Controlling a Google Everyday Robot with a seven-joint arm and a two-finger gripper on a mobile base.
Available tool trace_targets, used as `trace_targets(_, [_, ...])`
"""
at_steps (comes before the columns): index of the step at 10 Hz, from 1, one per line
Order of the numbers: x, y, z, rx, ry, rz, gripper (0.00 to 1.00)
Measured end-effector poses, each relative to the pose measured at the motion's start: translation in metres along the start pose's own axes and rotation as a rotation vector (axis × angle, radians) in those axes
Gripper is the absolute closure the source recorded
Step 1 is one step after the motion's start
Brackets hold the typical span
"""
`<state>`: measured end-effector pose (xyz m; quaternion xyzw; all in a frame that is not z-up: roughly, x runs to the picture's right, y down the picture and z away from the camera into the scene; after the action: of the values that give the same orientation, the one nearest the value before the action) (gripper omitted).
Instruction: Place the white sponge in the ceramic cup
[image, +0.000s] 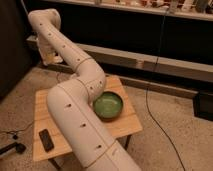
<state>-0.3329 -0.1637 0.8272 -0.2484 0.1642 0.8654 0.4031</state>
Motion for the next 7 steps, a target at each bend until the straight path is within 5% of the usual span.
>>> trace_targets(5, [-0.003,-0.004,0.001,0.008,-0.003,0.003,0.98])
trace_targets(7, [-0.022,-0.035,0.006,0.096,-0.037,-0.017,0.98])
